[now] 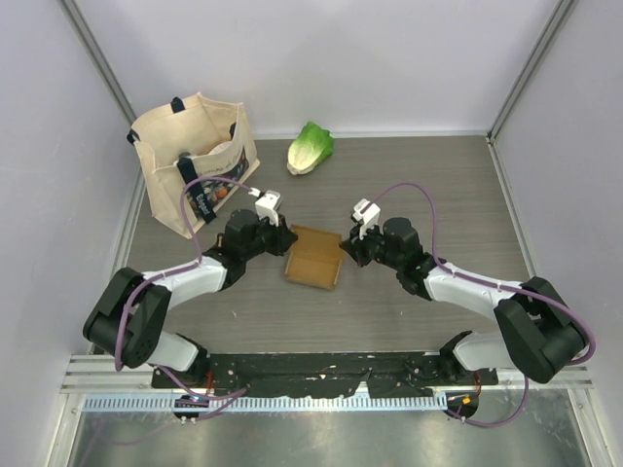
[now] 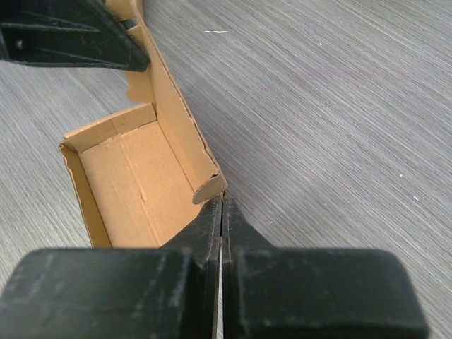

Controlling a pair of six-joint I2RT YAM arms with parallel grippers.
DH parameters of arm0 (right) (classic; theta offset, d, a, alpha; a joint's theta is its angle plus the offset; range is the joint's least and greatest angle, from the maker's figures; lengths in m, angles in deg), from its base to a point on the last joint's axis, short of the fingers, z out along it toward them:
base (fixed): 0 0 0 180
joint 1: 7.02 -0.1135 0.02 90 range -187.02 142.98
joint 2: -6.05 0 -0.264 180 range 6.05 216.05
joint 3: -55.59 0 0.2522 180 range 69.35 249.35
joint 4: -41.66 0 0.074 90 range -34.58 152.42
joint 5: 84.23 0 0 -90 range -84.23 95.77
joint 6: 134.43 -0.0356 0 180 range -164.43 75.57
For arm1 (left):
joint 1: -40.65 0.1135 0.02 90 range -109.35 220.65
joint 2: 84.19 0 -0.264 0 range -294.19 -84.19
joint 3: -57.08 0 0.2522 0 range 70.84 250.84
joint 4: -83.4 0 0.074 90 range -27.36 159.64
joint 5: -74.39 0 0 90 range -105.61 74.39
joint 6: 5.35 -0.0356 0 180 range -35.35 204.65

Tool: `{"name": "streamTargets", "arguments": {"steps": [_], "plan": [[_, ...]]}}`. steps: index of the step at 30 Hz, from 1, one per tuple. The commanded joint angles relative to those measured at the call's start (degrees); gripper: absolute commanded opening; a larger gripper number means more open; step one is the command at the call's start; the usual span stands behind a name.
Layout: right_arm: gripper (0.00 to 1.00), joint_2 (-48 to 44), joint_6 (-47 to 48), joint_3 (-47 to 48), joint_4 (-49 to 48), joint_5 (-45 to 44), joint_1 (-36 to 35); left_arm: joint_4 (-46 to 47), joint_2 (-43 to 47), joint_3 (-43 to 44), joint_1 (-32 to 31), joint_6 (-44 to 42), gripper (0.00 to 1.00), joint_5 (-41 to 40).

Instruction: Fold the paper box

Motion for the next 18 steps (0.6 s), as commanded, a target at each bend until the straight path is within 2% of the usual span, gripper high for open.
{"name": "streamTargets", "arguments": {"steps": [1,4,7,13,14,18], "plan": [[0.04,0.17,-4.15,3.62,-1.28,-3.65,-0.54,-1.14,4.09,1.03,-3.62,-1.24,0.07,-11.45],[0.12,0.17,-6.98,4.41,1.35,-8.74,-0.89,-2.64,5.15,1.47,-5.56,-3.43,0.02,-16.30],[0.18,2.35,-8.48,8.00,9.23,-10.61,-0.81,-2.47,5.59,1.12,-5.66,-4.49,0.01,-16.24],[0.28,6.41,-2.77,15.48,21.30,-5.70,0.42,-1.85,5.86,0.33,-6.01,-6.42,0.00,-15.45],[0.38,6.50,-1.46,15.84,21.74,-5.43,1.21,-1.68,5.94,0.15,-5.92,-6.77,0.00,-15.19],[0.41,8.16,1.26,17.68,22.89,-2.79,3.23,-0.63,5.68,-0.46,-5.92,-7.21,0.00,-14.83]]}}
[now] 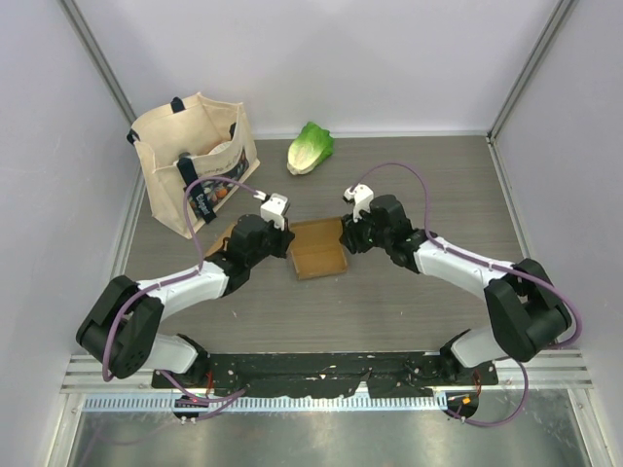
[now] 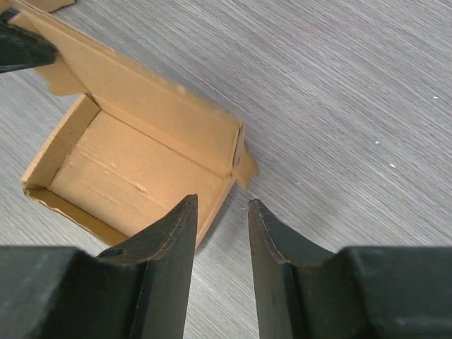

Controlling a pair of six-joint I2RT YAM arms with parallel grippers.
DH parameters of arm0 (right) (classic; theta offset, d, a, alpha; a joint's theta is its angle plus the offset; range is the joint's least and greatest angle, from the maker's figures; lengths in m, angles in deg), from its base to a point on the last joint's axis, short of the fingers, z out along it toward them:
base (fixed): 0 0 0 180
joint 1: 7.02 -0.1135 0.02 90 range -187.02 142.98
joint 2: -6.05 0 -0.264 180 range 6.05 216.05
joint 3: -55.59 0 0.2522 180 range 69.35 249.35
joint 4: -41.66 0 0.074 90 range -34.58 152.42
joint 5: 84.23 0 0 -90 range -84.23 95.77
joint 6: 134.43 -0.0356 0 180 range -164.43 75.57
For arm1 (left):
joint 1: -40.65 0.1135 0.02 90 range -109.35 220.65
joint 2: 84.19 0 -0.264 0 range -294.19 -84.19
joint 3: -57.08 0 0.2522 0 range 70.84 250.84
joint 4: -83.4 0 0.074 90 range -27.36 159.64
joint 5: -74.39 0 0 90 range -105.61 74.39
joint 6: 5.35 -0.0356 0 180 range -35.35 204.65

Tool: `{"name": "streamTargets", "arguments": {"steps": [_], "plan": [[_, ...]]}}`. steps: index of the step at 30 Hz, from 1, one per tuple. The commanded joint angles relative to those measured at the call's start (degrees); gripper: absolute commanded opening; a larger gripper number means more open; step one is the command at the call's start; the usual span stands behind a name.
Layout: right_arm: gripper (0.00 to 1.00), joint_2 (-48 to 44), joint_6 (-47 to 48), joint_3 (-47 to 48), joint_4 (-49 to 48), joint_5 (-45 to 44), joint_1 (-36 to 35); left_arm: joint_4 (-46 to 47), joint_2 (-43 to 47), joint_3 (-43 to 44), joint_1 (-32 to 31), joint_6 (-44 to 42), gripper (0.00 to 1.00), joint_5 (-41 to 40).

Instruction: Fold the paper box

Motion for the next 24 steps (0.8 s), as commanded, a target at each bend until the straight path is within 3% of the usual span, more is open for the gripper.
{"name": "streamTargets", "arguments": {"steps": [1,4,8,15,18,24], "plan": [[0.40,1.37,4.44,4.41,4.05,3.11,2.21,2.81,1.55,-0.44,-0.19,-1.92,0.00,-0.71],[0.40,2.42,5.41,4.86,3.01,3.20,3.87,3.25,1.46,-0.97,-0.28,-2.28,0.00,0.96],[0.45,2.16,7.87,4.42,-0.34,14.87,7.39,3.69,1.02,-1.06,-0.37,-2.54,0.00,1.92],[0.51,7.07,12.79,10.04,1.85,23.14,8.27,3.86,1.02,-1.23,-0.46,-2.89,0.00,2.19],[0.49,9.63,13.59,11.98,3.88,24.21,8.19,3.69,0.85,-0.88,-0.46,-2.98,0.00,2.28],[0.36,8.67,13.50,10.23,1.94,22.54,8.10,3.60,0.67,-0.71,-0.46,-2.98,0.00,2.36]]}}
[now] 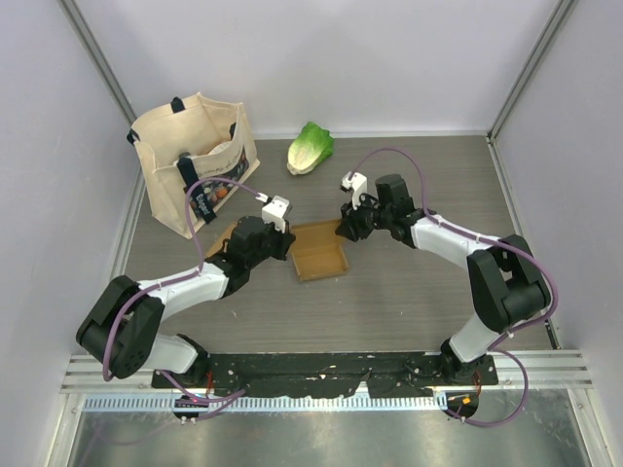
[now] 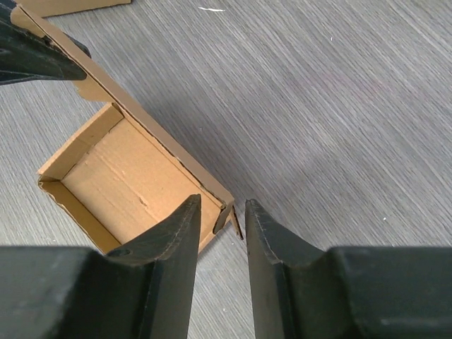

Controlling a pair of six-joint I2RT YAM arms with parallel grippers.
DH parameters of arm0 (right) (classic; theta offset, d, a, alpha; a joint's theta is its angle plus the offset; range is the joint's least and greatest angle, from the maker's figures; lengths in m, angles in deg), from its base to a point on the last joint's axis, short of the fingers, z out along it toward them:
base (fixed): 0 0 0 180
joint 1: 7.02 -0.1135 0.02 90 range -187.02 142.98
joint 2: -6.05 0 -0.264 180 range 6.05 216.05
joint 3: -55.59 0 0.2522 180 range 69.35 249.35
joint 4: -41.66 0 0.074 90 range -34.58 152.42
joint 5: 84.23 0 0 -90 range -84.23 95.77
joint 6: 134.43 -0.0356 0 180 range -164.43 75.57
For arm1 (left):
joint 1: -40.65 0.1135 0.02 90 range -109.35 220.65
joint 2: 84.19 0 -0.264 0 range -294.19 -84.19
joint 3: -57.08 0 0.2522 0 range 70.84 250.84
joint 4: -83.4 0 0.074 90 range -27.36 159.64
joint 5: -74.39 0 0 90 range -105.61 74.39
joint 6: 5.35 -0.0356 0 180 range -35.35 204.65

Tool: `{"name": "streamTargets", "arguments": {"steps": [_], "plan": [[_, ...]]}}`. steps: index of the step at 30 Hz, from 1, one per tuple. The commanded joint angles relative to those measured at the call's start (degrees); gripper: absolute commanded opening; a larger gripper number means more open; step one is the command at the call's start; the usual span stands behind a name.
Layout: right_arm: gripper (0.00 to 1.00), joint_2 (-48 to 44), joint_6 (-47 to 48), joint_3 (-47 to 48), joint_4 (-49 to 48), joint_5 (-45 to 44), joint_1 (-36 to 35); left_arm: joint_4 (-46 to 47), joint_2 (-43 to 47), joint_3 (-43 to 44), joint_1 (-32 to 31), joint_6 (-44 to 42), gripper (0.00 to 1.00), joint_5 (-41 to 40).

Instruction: Fold the paper box

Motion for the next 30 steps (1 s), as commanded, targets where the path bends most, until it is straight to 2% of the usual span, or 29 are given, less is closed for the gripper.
{"name": "streamTargets", "arguments": {"steps": [1,4,7,8,11,13,19,22,26,29,30], "plan": [[0.37,-1.85,1.50,-0.13,-1.53,0.38,-0.23,2.59,0.50,0.34,-0.30,-1.03,0.00,0.70],[0.35,-2.81,2.03,-0.66,-1.09,-0.77,-0.23,2.16,0.32,0.69,-0.30,-1.03,0.00,0.44],[0.24,-2.99,2.47,0.04,0.13,-1.38,-0.67,1.02,-0.03,1.57,-0.30,-0.69,0.02,-0.17],[0.21,-3.08,2.64,0.12,0.40,-1.91,-0.93,-0.90,-0.12,2.53,-0.30,-0.25,0.10,-0.61],[0.11,-3.69,2.73,0.04,0.58,-3.49,-1.72,-3.72,-0.82,4.47,-0.30,0.54,0.21,-0.70],[0.04,-4.39,2.73,-0.22,0.40,-4.89,-2.16,-4.35,-1.17,4.91,-0.30,0.81,0.22,-0.62],[0.01,-5.28,3.52,-0.49,0.58,-6.40,-2.51,-4.88,0.41,4.56,-0.30,0.90,0.24,-0.97],[0.01,-5.01,3.52,-0.31,0.58,-6.66,-2.69,-5.40,0.41,4.91,-0.30,0.72,0.19,-0.79],[0.01,-4.75,3.00,-0.05,0.58,-7.36,-2.87,-6.54,-0.29,6.05,-0.57,0.64,0.04,-1.67],[0.01,-4.49,-1.20,0.13,-0.21,-11.22,-3.92,-9.78,-1.43,8.95,-1.97,1.69,0.00,-7.02],[0.01,-4.40,-3.75,-0.05,-2.21,-16.10,-4.88,-10.50,-2.05,9.74,-2.58,2.30,0.00,-11.99]]}}
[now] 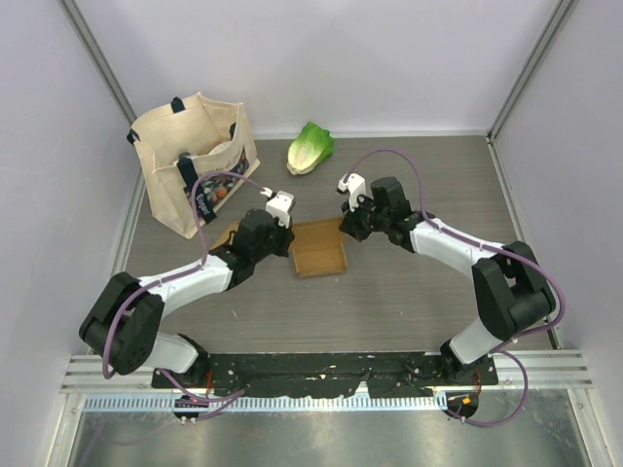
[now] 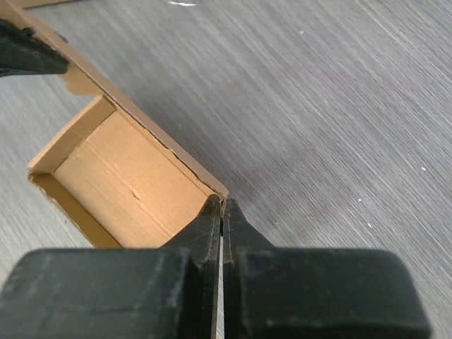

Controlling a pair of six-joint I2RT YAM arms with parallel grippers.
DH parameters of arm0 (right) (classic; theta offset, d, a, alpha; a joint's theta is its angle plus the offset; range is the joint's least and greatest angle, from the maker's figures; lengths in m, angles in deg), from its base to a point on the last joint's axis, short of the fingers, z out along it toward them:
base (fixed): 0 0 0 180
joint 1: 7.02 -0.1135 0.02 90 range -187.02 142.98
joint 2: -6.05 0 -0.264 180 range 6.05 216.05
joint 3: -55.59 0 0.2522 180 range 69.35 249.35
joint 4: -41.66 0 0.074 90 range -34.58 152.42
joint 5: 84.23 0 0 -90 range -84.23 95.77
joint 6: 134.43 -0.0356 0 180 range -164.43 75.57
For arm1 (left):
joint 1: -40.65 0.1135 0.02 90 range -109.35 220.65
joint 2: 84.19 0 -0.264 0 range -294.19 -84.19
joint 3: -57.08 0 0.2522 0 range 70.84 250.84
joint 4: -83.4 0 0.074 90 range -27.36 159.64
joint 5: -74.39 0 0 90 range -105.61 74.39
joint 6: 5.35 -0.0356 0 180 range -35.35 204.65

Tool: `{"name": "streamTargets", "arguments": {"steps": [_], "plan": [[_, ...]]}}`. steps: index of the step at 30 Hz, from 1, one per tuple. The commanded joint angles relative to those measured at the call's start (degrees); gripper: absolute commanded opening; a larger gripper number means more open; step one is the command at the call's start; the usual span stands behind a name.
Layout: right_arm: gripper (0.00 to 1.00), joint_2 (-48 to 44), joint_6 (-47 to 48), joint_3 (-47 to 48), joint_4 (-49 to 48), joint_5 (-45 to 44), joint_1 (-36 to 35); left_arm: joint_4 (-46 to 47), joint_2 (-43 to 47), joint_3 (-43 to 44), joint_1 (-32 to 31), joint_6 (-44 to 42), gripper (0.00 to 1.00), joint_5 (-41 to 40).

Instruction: Fold the paper box

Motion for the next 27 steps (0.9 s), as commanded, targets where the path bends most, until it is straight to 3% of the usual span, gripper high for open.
{"name": "streamTargets", "arguments": {"steps": [1,3,4,5,10,18,22,27], "plan": [[0.01,-1.60,-10.67,0.63,-4.85,-11.42,-2.65,-3.05,-1.33,6.22,-3.45,3.41,0.00,-12.68],[0.01,-1.86,-17.72,-0.42,-8.18,-20.11,-4.41,-5.51,-2.29,9.65,-5.13,6.84,0.00,-20.49],[0.01,-1.78,-21.07,-0.60,-8.81,-31.29,-6.42,-6.21,-3.43,11.75,-6.62,8.51,0.00,-26.97],[0.01,-1.51,-27.97,-0.51,-8.82,-35.14,-7.14,-7.00,-4.23,12.73,-7.33,12.36,0.00,-31.04],[0.01,-1.25,-40.16,1.07,-8.90,-53.95,-11.45,-9.20,-11.15,19.05,-9.10,19.06,0.00,-42.40],[0.00,0.51,-46.58,-2.87,-16.45,-66.81,-16.55,0.19,-14.87,17.66,-9.27,19.51,0.00,-48.13],[0.01,1.04,-45.18,-9.12,-26.99,-69.28,-17.95,11.93,-14.26,10.92,-9.62,18.55,0.00,-47.78],[0.00,2.53,-44.30,-12.99,-34.83,-73.58,-20.59,16.89,-15.39,6.60,-10.15,18.02,0.00,-47.87]]}}
